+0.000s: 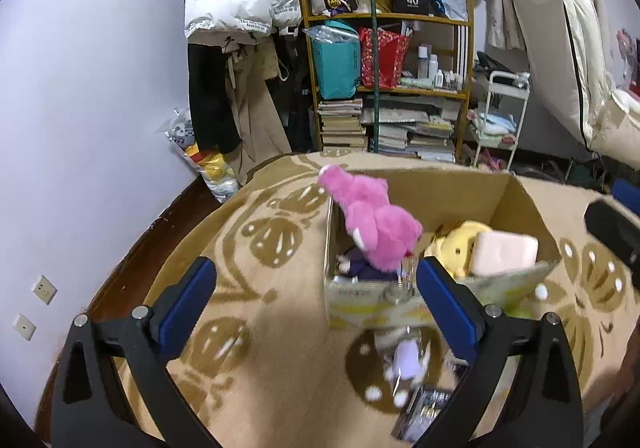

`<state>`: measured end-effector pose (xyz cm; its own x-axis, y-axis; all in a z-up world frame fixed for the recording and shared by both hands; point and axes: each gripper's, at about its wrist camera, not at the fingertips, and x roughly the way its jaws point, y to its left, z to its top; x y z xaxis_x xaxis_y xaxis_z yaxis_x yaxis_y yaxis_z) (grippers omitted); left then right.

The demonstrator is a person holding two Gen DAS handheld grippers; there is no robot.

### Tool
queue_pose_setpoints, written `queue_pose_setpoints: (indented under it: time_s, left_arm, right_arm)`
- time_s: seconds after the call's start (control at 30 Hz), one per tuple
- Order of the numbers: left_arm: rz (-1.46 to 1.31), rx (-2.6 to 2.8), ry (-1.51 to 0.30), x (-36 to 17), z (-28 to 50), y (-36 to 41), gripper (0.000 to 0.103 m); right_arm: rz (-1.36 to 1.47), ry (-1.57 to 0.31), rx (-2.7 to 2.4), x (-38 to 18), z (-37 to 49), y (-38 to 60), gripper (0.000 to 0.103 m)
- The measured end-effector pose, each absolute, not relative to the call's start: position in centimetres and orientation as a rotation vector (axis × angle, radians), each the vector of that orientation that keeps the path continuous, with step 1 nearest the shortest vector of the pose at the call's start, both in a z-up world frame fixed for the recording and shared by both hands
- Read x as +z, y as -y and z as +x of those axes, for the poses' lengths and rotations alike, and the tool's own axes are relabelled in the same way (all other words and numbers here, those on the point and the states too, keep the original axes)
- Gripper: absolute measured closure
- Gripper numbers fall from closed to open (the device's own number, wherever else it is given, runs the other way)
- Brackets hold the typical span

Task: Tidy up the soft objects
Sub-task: 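Open the right gripper to drop the pink cup while the left gripper releases the pink bear into the box, then lower the left gripper to the black Face tissue pack while the right gripper approaches the white chick plush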

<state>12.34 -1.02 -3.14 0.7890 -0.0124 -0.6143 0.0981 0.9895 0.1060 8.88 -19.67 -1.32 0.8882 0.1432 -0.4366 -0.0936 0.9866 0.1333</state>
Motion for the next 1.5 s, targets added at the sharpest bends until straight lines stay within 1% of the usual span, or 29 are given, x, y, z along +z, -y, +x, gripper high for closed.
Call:
queue_pose_setpoints:
  time_s: [0.3,0.63,1.07,1.5]
  left_arm:
    - [0.145,-0.076,-0.68,-2.4,8.4,0.8,0.004]
    - [0.185,-0.093,-0.703,-3.2,5.2,1.4,0.004]
    - [0.167,-0.103,-0.737,-4.0,5.7,1.0,0.004]
    - [0.177,-0.153,-0.879,-7.2,7.6,1.9,0.004]
  right_arm:
    - [0.098,-0.474,0.105,-0.5,5.8,19.0,0.0]
    - [0.114,-0.523,0.094,-0.4,3.3,19.2,0.0]
    - [0.051,-0.543,0.071,-0.7,2.1,18.5,0.0]
    - [0.161,-0.696,0.085,-4.4,4.4,19.8,0.0]
